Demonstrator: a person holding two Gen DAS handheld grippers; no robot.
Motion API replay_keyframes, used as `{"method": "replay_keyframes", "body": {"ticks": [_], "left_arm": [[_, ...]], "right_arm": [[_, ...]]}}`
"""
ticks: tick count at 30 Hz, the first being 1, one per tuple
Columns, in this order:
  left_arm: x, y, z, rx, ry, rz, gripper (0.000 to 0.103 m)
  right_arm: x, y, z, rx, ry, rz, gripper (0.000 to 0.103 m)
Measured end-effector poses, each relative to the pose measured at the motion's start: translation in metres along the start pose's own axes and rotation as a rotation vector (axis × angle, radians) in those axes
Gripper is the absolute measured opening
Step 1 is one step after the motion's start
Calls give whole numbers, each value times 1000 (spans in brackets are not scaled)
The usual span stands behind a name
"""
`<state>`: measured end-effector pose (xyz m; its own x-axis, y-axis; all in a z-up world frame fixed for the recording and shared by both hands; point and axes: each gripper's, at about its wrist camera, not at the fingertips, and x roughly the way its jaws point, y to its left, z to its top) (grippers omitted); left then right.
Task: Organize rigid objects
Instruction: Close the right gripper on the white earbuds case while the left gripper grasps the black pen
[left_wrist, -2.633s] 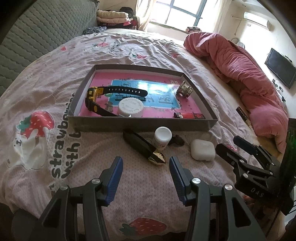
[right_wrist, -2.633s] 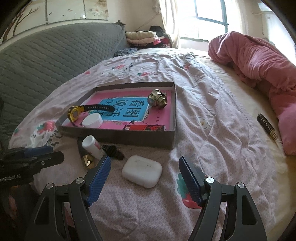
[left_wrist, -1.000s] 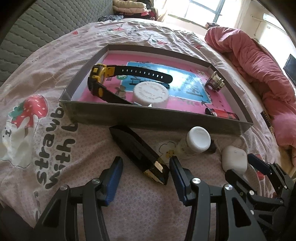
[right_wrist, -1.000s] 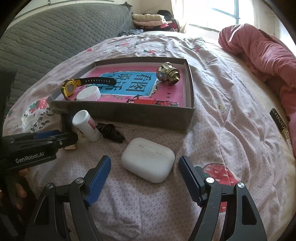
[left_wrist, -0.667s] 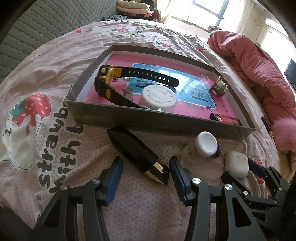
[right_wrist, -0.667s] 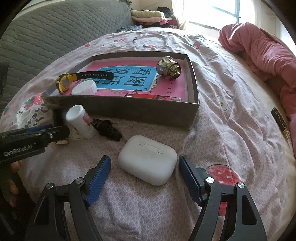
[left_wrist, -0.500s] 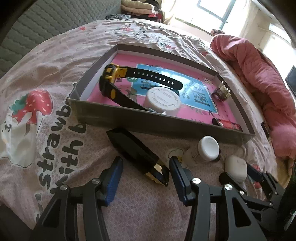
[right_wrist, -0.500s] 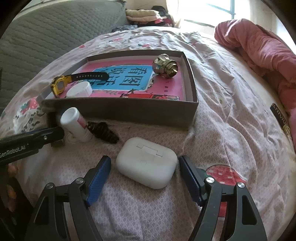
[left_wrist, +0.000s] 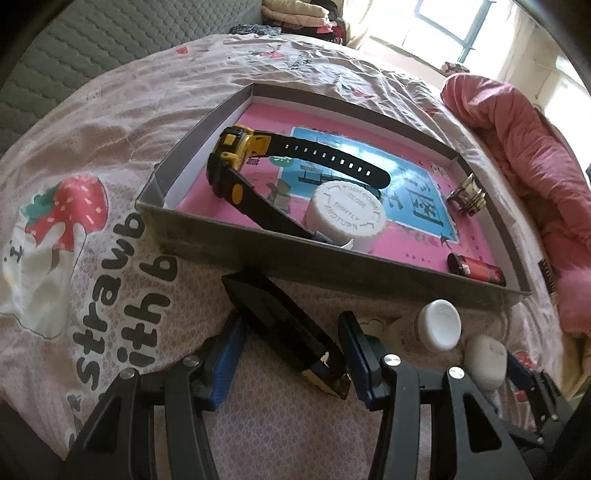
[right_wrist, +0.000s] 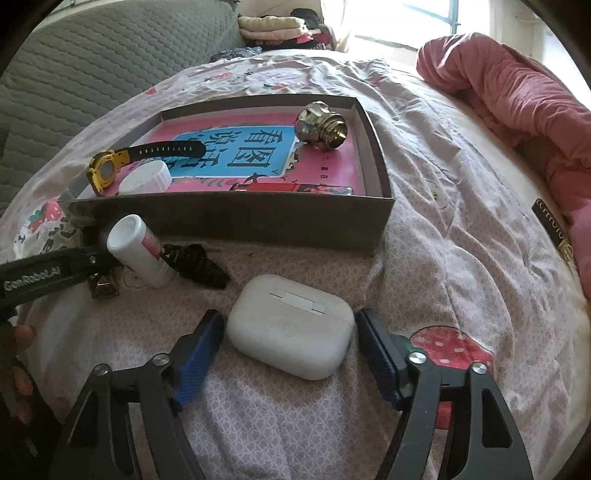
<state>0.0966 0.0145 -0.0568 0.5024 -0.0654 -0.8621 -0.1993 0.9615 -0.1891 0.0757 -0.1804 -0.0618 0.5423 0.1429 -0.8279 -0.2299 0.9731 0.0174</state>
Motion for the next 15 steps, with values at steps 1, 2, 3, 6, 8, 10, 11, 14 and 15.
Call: {"method": "replay_keyframes", "body": {"ticks": [1, 2, 3, 6, 8, 10, 11, 14, 15], "left_arm": [[1, -2, 0, 11, -3, 8, 52], [1, -3, -1, 21, -7, 12, 52], [1, -4, -1, 30, -12, 15, 52], [1, -4, -2, 50, -21, 15, 53], [1, -4, -3, 57, -25, 10, 53], [0, -1, -3, 55, -29, -9, 53], [-1, 1, -3, 52, -29, -19, 53], [-3, 6, -3, 51, -25, -45, 49], [-4, 7, -3, 50, -22, -54, 48]], "right_arm": [[-1, -2, 0, 3, -4, 5, 66], [-2, -4, 0, 6, -9, 12, 66], [-2, -5, 1, 6, -10, 17, 66], [-3, -5, 0, -7, -17, 20, 66], [-5, -5, 1, -13, -26, 25, 66], [-6, -6, 2, -10, -32, 33, 66], [-7, -7, 2, -6, -35, 40, 66], [-9, -9, 2, -5, -42, 51, 66], [-9, -9, 2, -7, -42, 53, 66]]}}
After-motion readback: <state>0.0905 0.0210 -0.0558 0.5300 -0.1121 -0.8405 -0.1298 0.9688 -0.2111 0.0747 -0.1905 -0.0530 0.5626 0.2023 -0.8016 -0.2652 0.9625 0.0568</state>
